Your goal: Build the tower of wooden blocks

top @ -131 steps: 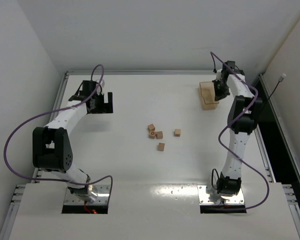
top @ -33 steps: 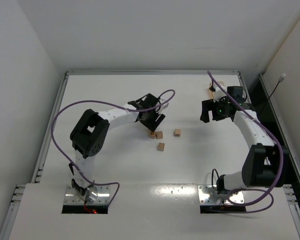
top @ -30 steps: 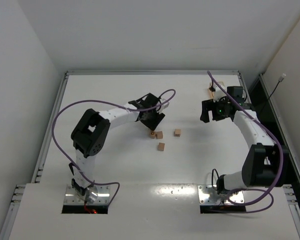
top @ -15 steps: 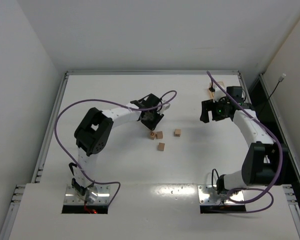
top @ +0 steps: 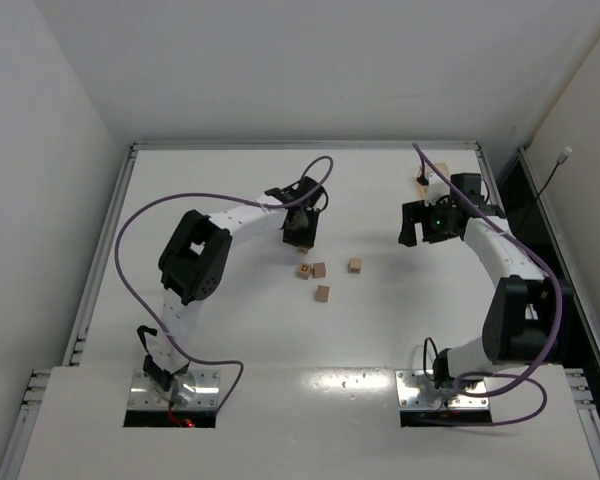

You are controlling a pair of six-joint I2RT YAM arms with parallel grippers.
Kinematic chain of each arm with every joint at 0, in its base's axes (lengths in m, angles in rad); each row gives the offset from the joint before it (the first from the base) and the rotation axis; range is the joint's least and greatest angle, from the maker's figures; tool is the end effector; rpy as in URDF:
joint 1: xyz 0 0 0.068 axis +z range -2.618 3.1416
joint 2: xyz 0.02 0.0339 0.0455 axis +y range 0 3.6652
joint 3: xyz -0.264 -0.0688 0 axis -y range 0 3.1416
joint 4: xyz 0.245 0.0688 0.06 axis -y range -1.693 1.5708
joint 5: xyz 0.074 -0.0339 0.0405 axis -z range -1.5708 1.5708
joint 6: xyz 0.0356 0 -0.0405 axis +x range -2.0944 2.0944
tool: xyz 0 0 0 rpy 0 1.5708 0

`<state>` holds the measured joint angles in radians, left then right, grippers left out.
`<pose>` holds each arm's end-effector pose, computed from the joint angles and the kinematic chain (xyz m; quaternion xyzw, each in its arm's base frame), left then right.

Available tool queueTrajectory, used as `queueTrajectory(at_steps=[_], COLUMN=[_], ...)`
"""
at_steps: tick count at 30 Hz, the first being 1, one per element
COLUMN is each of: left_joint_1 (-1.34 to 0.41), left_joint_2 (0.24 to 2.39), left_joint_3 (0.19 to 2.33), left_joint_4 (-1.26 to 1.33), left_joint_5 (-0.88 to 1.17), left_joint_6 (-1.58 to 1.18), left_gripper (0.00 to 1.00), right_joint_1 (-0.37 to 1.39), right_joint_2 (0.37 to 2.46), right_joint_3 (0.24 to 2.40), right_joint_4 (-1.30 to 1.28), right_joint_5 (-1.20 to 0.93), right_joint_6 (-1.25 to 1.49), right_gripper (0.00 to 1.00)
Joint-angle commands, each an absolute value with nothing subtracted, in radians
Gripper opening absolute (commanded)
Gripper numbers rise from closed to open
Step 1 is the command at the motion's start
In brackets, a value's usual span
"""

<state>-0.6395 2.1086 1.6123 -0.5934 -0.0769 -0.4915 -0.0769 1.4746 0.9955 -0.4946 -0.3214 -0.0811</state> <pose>0.3626 -0.2663 0.1793 0.0626 0.9685 -0.0960 0.2210 0.3003 -0.0119 0.2275 -0.0490 0.9433 0.1295 0.3015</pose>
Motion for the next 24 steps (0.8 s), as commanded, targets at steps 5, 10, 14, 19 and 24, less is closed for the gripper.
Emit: queueTrajectory(at_steps=[5, 10, 14, 19, 24], left_joint_1=[-0.632, -0.650, -0.650, -0.693, -0.703], left_joint_2=[2.207, 2.217, 2.227, 2.169, 2.178], left_joint_3=[1.695, 1.704, 1.695, 1.622, 1.621], left_joint_4=[-0.661, -0.670, -0.670, -0.646, -0.646], left_joint_5=[-0.175, -0.196, -0.196, -0.187, -0.187], left_joint_6=[-0.684, -0.703, -0.712, -0.732, -0.732], left_gripper=[0.00, 0.00, 0.00, 0.00, 0.00], right_joint_1=[-0.080, -0.080, -0.080, -0.080, -0.080], right_joint_2=[1.485, 1.494, 1.503, 1.503, 1.503], right_joint_3=[1.040, 1.040, 1.040, 1.040, 1.040], right_joint_4=[-0.463, -0.463, -0.463, -0.463, -0.463], right_joint_5=[-0.336, -0.336, -0.336, -0.345, -0.345], right_joint_6=[-0.061, -0.061, -0.061, -0.061, -0.061], right_gripper=[0.80, 0.80, 0.80, 0.80, 0.80])
